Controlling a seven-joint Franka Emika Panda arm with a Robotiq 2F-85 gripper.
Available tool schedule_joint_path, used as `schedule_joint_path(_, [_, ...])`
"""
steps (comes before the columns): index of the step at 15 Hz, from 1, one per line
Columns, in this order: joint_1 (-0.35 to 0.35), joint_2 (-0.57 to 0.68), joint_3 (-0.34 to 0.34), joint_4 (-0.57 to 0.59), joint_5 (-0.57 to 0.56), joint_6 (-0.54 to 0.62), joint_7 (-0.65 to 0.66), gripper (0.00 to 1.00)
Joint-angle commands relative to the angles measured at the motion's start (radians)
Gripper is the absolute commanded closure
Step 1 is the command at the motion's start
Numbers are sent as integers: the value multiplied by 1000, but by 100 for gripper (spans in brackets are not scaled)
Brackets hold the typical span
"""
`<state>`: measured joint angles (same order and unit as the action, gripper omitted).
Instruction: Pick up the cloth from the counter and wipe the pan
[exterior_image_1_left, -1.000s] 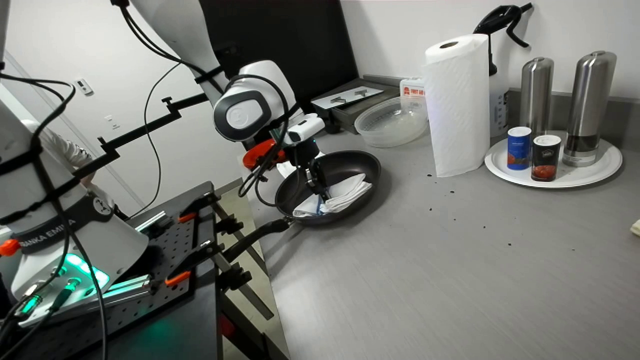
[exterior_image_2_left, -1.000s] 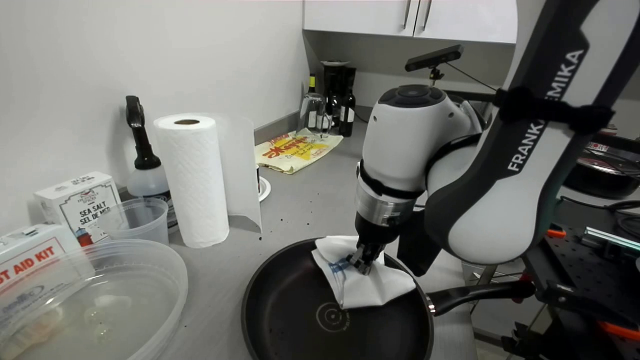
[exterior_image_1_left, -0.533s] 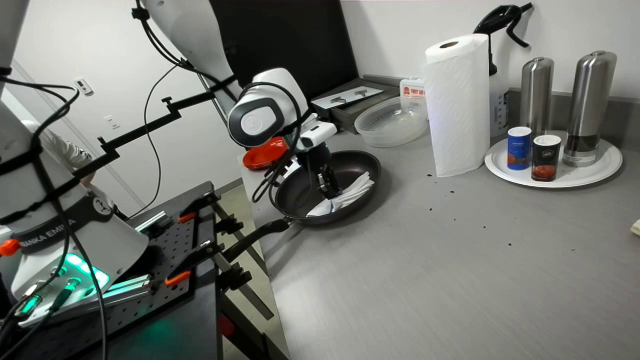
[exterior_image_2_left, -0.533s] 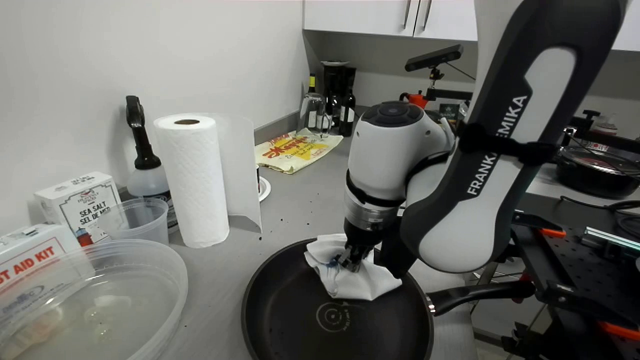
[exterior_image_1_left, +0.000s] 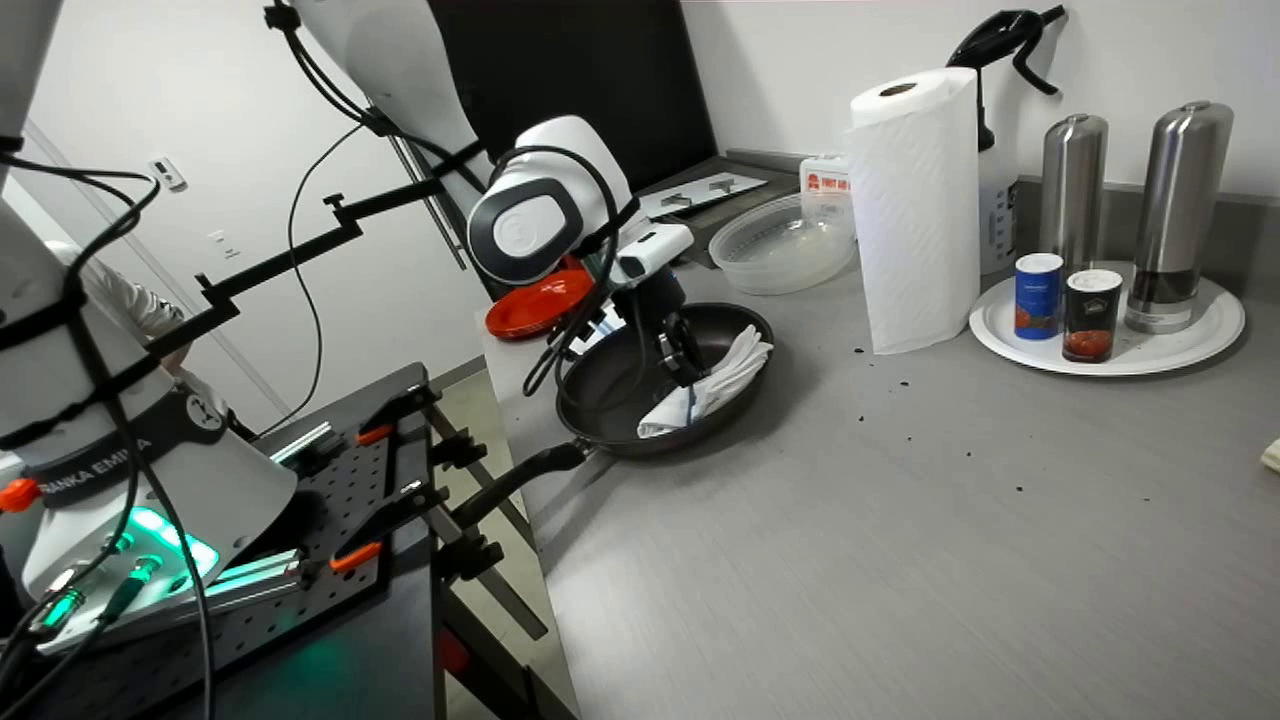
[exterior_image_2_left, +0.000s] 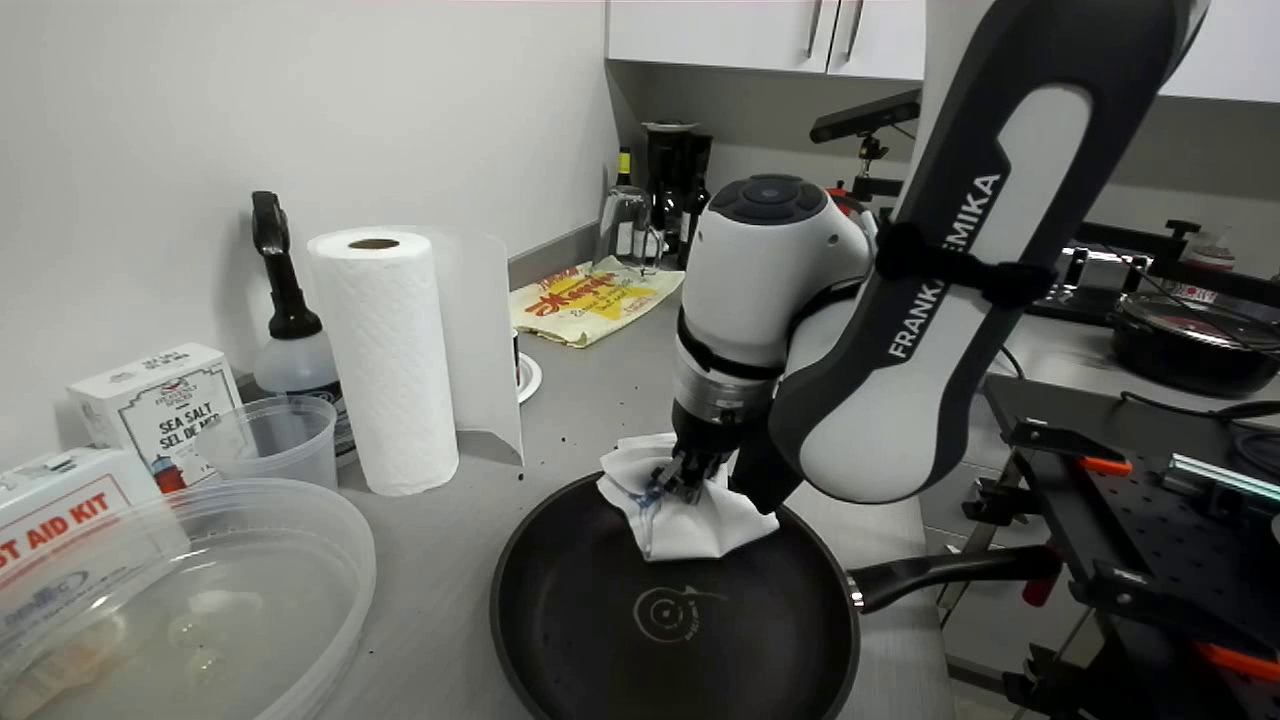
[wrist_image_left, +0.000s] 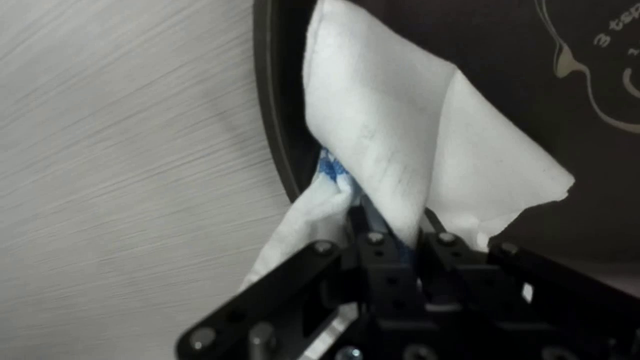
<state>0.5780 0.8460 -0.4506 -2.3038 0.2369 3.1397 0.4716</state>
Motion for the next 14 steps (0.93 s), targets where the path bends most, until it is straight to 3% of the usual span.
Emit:
schedule_joint_path(1, [27, 25, -27, 13, 27, 0, 13, 97])
schedule_joint_path(14, [-76, 24, 80, 50, 31, -102, 63, 97])
